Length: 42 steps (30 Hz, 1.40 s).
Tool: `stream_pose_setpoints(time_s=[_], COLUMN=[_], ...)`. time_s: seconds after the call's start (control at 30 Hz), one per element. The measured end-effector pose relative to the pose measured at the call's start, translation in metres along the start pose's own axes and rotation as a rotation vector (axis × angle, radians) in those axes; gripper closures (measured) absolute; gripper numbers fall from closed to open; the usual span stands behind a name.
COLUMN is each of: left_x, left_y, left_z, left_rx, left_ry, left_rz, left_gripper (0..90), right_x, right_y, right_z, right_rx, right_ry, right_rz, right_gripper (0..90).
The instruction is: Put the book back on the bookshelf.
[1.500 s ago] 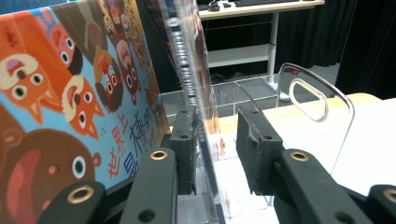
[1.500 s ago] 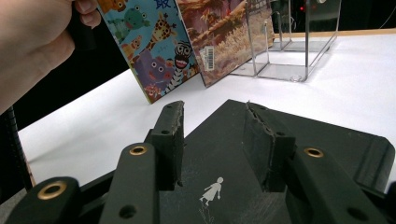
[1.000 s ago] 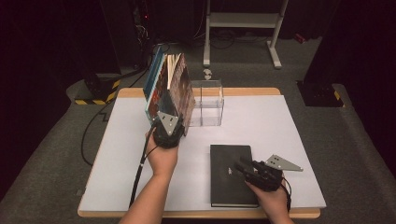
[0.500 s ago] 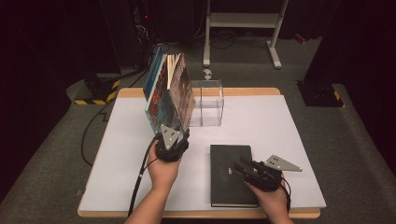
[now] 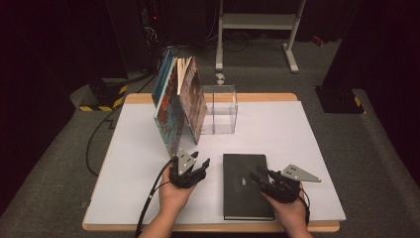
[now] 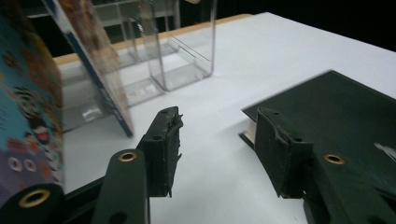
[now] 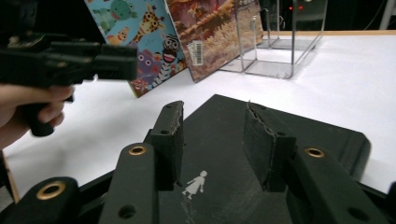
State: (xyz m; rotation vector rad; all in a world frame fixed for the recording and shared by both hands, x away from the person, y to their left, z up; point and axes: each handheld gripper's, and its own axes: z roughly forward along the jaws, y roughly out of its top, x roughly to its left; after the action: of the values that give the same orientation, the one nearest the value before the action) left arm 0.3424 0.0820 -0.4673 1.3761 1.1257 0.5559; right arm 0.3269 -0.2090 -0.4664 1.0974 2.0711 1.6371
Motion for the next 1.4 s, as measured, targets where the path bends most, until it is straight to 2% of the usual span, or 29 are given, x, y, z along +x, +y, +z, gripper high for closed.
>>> stream_pose_setpoints(time_s=[0.1,0.23,0.27,0.37,0.53,0.6,0.67,0.7,0.73,0.83,0.9,1.0,1.1,1.23,1.3,1.4], left_x=[-0.003,-0.009,-0.01,-0.013,-0.022,-0.024,-0.027,-0.029,-0.032,-0.035,-0.038,-0.041,-0.044,-0.046,-0.046,-0.046], left_y=[-0.006,-0.013,-0.015,-0.017,-0.026,-0.027,-0.029,-0.031,-0.035,-0.04,-0.044,-0.048,-0.052,-0.054,-0.054,-0.054], left_z=[-0.004,-0.009,-0.01,-0.011,-0.009,-0.009,-0.007,-0.007,-0.005,-0.003,-0.002,-0.001,0.001,0.003,0.003,0.004], left_rx=[0.046,0.051,0.049,0.067,0.062,0.071,0.076,0.082,0.104,0.123,0.134,0.153,0.176,0.18,0.18,0.181], left_ry=[-0.037,-0.091,-0.102,-0.134,-0.189,-0.206,-0.222,-0.225,-0.237,-0.245,-0.249,-0.256,-0.255,-0.263,-0.261,-0.257], left_rz=[0.0,-0.032,-0.038,-0.071,-0.076,-0.088,-0.109,-0.12,-0.136,-0.113,-0.114,-0.133,-0.126,-0.131,-0.149,-0.158], left_gripper=[47.3,39.2,38.1,36.5,36.4,36.7,36.0,34.6,33.4,33.0,31.8,30.5,28.9,26.9,25.2,24.4], right_x=[-0.001,-0.001,0.0,0.0,0.0,-0.001,-0.002,-0.004,-0.005,-0.006,-0.005,-0.004,-0.004,-0.004,-0.003,-0.002], right_y=[0.0,-0.002,-0.003,-0.004,-0.006,-0.007,-0.009,-0.013,-0.015,-0.02,-0.025,-0.03,-0.033,-0.035,-0.035,-0.036], right_z=[0.0,0.001,0.003,0.004,0.01,0.006,0.003,-0.005,-0.008,-0.014,-0.017,-0.019,-0.019,-0.016,-0.013,-0.012], right_rx=[0.007,0.032,0.05,0.068,0.128,0.164,0.18,0.198,0.202,0.209,0.214,0.205,0.212,0.223,0.233,0.235], right_ry=[-0.017,-0.052,-0.077,-0.092,-0.143,-0.185,-0.196,-0.207,-0.214,-0.213,-0.216,-0.201,-0.18,-0.156,-0.137,-0.127], right_rz=[-0.012,-0.046,-0.07,-0.078,-0.081,-0.095,-0.097,-0.097,-0.093,-0.072,-0.059,-0.041,-0.014,0.019,0.037,0.039], right_gripper=[57.8,56.8,56.3,55.2,50.7,46.4,45.1,44.0,43.2,40.1,36.9,31.9,25.5,19.1,16.5,16.1])
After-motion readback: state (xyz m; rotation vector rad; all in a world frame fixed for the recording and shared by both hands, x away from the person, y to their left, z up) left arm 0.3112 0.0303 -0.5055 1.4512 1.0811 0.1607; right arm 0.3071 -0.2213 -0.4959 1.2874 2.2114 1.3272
